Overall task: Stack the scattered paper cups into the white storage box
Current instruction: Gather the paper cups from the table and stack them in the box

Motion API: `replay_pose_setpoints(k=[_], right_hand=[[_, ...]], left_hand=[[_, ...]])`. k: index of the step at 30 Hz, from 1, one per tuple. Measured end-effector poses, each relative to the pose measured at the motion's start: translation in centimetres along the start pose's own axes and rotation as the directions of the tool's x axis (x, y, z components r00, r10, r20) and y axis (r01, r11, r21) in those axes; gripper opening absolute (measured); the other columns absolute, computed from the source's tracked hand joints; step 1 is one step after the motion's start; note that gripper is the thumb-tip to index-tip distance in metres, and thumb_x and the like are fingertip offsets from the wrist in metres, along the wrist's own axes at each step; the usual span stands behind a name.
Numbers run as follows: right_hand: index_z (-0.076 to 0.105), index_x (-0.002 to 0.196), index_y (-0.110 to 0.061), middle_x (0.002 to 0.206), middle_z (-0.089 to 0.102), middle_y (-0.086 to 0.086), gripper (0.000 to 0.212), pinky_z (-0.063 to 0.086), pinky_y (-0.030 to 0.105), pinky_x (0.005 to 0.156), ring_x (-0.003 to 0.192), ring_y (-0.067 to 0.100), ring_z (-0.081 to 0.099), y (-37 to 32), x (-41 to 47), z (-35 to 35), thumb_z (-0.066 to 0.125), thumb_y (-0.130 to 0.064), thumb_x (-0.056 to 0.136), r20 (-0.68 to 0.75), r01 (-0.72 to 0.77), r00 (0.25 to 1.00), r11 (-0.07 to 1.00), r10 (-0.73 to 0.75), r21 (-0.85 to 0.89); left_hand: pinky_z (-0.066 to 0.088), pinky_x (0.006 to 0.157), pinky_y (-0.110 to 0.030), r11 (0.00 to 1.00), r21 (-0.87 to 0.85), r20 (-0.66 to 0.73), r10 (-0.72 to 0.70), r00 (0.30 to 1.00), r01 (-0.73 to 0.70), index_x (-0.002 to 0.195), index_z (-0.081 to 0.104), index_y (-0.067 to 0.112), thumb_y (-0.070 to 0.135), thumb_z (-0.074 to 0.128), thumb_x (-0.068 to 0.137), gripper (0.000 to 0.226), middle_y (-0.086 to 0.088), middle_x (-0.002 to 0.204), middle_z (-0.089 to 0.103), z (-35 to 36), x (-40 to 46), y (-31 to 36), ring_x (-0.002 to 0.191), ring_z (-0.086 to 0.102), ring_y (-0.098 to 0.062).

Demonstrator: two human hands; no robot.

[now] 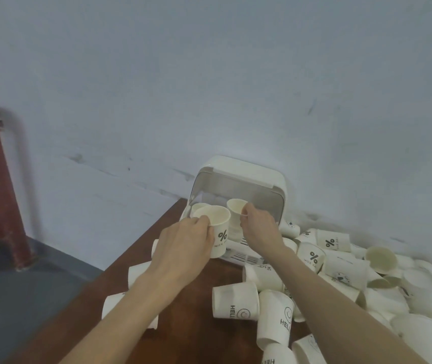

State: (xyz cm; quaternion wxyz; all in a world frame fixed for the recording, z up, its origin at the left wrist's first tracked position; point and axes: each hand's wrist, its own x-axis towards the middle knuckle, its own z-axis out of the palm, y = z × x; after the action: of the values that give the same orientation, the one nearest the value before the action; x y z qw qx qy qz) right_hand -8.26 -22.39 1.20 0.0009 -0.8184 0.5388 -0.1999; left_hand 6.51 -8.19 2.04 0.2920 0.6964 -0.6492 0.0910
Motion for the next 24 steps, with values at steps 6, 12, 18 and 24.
replay_pose_setpoints(k=[6,12,18,24], right_hand=[[0.053,0.101,-0.009,0.096,0.064,0.012,0.020,0.046,0.039,0.069,0.086,0.035,0.058,0.5,-0.3,1.9,0.037,-0.020,0.098,0.018,0.003,1.000,1.000,-0.002,-0.018],[0.062,0.086,-0.007,0.084,0.066,0.010,0.024,0.044,0.039,0.067,0.080,0.032,0.058,1.6,-0.7,4.0,0.041,-0.014,0.095,-0.028,0.045,0.999,0.997,-0.043,0.063],[0.071,0.100,-0.011,0.090,0.070,0.008,0.027,0.044,0.035,0.073,0.084,0.027,0.061,2.2,-0.9,4.8,0.045,-0.019,0.099,-0.099,0.091,0.992,0.981,-0.075,0.172],[0.068,0.115,-0.014,0.098,0.071,0.008,0.028,0.045,0.034,0.077,0.091,0.028,0.063,2.5,-1.4,5.3,0.046,-0.019,0.099,-0.145,0.078,0.988,0.970,-0.046,0.229]], left_hand=[[0.047,0.067,-0.038,1.000,0.021,0.010,0.016,1.000,-0.016,0.089,0.047,0.021,0.027,0.035,0.100,0.017,0.003,0.088,0.059,0.9,0.8,-0.4,0.083,0.058,-0.023],[0.046,0.065,-0.036,0.997,0.032,-0.056,0.074,0.996,-0.073,0.096,0.061,0.017,0.026,0.038,0.100,0.025,0.000,0.088,0.057,1.4,2.8,-0.6,0.086,0.057,-0.025],[0.036,0.062,-0.032,0.991,0.108,-0.097,0.085,0.992,-0.074,0.103,0.063,0.016,0.022,0.040,0.100,0.024,-0.003,0.092,0.057,1.6,5.8,-1.1,0.086,0.055,-0.025],[0.044,0.063,-0.035,0.997,0.078,-0.133,0.033,0.991,-0.023,0.106,0.065,0.012,0.015,0.042,0.098,0.024,-0.006,0.094,0.057,2.9,8.7,-2.7,0.088,0.053,-0.027]])
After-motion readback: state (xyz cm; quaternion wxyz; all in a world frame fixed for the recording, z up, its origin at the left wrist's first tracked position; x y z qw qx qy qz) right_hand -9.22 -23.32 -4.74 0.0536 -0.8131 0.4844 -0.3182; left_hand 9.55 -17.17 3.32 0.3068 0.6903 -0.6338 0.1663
